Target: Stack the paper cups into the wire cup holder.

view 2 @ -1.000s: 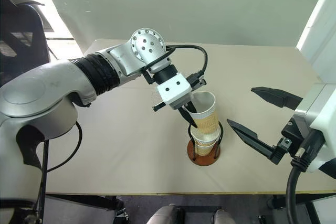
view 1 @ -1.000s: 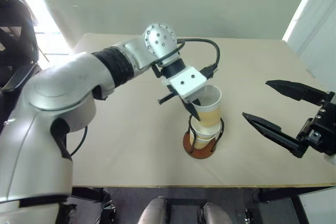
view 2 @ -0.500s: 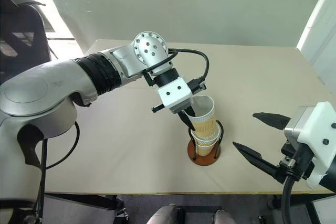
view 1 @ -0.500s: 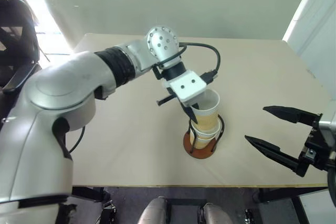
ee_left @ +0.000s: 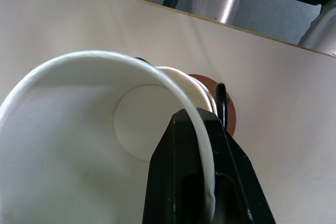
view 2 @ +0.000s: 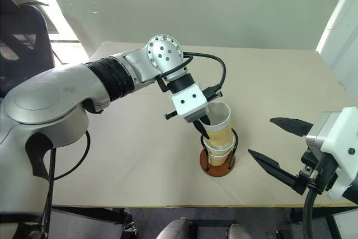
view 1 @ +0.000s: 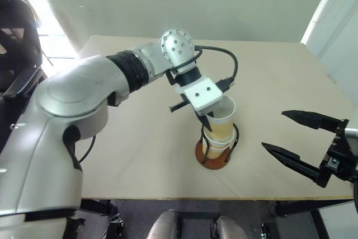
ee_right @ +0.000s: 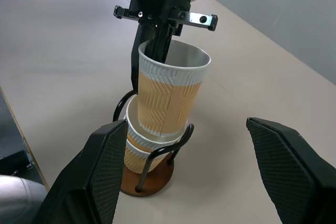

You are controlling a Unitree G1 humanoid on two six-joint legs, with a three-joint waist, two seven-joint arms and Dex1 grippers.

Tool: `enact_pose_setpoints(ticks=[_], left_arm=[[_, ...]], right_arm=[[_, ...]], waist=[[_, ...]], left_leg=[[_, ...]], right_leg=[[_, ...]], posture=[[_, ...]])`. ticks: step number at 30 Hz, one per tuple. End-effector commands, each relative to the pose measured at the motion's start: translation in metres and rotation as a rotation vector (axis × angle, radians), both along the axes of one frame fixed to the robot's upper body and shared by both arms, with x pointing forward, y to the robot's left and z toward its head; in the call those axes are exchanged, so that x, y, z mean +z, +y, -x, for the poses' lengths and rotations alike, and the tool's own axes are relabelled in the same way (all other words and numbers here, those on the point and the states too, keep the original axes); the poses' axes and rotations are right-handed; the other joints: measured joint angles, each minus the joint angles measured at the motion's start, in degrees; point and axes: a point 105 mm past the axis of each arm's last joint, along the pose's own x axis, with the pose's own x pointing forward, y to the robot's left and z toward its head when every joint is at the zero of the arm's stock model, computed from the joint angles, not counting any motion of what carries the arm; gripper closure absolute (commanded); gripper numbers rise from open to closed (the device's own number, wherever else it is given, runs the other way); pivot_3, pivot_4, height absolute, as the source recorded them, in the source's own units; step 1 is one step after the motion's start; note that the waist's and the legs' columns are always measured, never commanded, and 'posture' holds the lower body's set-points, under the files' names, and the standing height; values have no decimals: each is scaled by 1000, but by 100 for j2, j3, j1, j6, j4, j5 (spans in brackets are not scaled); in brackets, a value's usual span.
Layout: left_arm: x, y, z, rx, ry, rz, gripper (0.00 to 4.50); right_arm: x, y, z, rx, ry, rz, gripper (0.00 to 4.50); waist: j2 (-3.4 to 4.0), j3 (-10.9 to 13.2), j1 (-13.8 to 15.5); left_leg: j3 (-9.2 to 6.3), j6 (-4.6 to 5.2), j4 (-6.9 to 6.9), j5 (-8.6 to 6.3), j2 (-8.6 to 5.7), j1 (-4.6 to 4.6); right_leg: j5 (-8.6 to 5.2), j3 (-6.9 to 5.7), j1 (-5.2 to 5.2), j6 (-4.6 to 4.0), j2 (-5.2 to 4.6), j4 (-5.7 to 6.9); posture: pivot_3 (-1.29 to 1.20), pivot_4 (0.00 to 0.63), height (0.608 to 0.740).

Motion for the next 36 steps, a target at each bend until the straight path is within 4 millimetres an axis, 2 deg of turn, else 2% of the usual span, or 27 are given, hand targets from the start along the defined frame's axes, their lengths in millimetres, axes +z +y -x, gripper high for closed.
enact_pose_setpoints(ticks=[1, 9, 12, 18, 23, 28, 32, 36], left_arm=[[11, 0, 2, -26, -20, 9, 4476], [8, 5, 3, -20, -10, -23, 4476], [7, 8, 4, -14, -6, -33, 3836], [9, 3, 1, -20, -21, 0, 1738], [23, -20, -4, -26, -40, 151, 1738], [63, -25, -5, 75, 41, 319, 1738], [83, -6, -12, 179, 76, 394, 1738], [88, 38, -22, 333, 103, 412, 1738]], right_arm=[[8, 0, -1, -8, -52, 4, 780], [8, 0, -2, -9, -59, 2, 780], [8, 0, -2, -10, -62, 3, 780], [9, 0, -2, -9, -70, 5, 780], [9, 0, -3, -7, -74, 7, 780], [7, 2, -3, 12, -75, 0, 780], [5, 6, -7, 55, -87, 2, 780], [9, 5, -19, 121, -86, 17, 780]], waist=[[0, 0, 0], [0, 0, -1], [0, 0, -2], [-1, 0, 6], [-1, 0, 24], [0, 0, 11], [3, -1, -29], [14, -2, -96]], left_leg=[[0, 0, 0, 0, 0, 0], [0, 0, 0, 0, 0, 1], [0, 0, 0, 0, 0, 1], [0, 1, 2, 0, 0, -1], [1, 2, 5, 1, -1, 0], [4, -1, -1, 3, 0, 2], [6, -2, -4, 2, 0, 6], [7, -7, -4, 7, -1, 3]], right_leg=[[0, 0, 0, 0, 0, 0], [0, 0, 0, 0, 0, 0], [0, 0, 0, 0, 0, 1], [0, 0, 1, 0, 0, 0], [0, 0, 4, 1, 0, 0], [-1, -1, 0, 3, 0, 1], [-4, 0, -3, 7, 1, 0], [-8, 3, -11, 12, 2, -5]], posture=[[0, 150, 740], [0, 150, 740], [0, 150, 740], [0, 150, 740], [0, 150, 740], [0, 150, 740], [0, 150, 740], [0, 150, 740]])
